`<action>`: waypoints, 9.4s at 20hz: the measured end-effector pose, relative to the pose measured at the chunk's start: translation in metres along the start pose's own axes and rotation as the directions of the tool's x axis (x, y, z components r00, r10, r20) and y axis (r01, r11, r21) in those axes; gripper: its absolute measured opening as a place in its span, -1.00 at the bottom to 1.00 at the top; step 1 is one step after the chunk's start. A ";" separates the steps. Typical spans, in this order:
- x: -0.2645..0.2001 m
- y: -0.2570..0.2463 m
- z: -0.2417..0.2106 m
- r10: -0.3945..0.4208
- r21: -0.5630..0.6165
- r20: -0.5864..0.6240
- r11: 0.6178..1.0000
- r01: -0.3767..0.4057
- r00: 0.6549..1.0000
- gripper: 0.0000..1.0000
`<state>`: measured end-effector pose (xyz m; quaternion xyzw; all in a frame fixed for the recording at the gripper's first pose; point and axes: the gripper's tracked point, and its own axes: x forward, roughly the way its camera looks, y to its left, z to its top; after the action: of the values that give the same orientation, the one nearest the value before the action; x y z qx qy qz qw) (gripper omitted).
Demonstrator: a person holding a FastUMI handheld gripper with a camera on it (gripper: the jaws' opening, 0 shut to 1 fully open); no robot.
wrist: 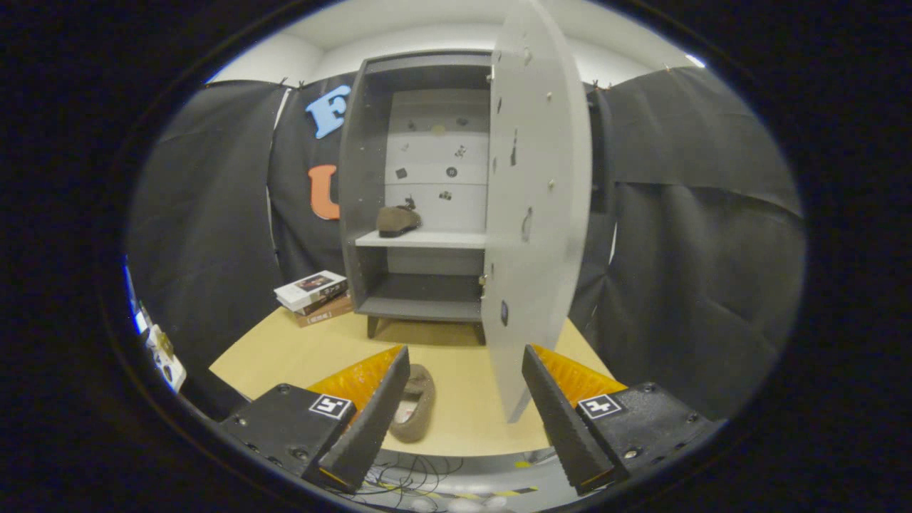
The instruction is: Open the shoe cabinet door, grab the shoes and put them into the shoe cabinet, then close the shoe cabinet door.
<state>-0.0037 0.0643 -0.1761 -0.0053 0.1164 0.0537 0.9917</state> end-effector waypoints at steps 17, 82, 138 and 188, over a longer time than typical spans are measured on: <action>0.185 0.118 -0.191 0.178 0.136 -0.332 0.981 -0.139 0.926 1.00; 0.484 0.079 0.279 0.017 -0.081 -0.037 0.996 -0.020 0.999 -0.83; -0.086 -0.072 0.191 0.098 -0.004 0.285 0.995 -0.101 0.953 1.00; 0.065 0.084 0.218 0.292 -0.018 0.174 0.956 -0.293 0.941 0.99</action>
<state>0.1005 0.1597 0.0210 0.0206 0.0288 0.2001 0.9791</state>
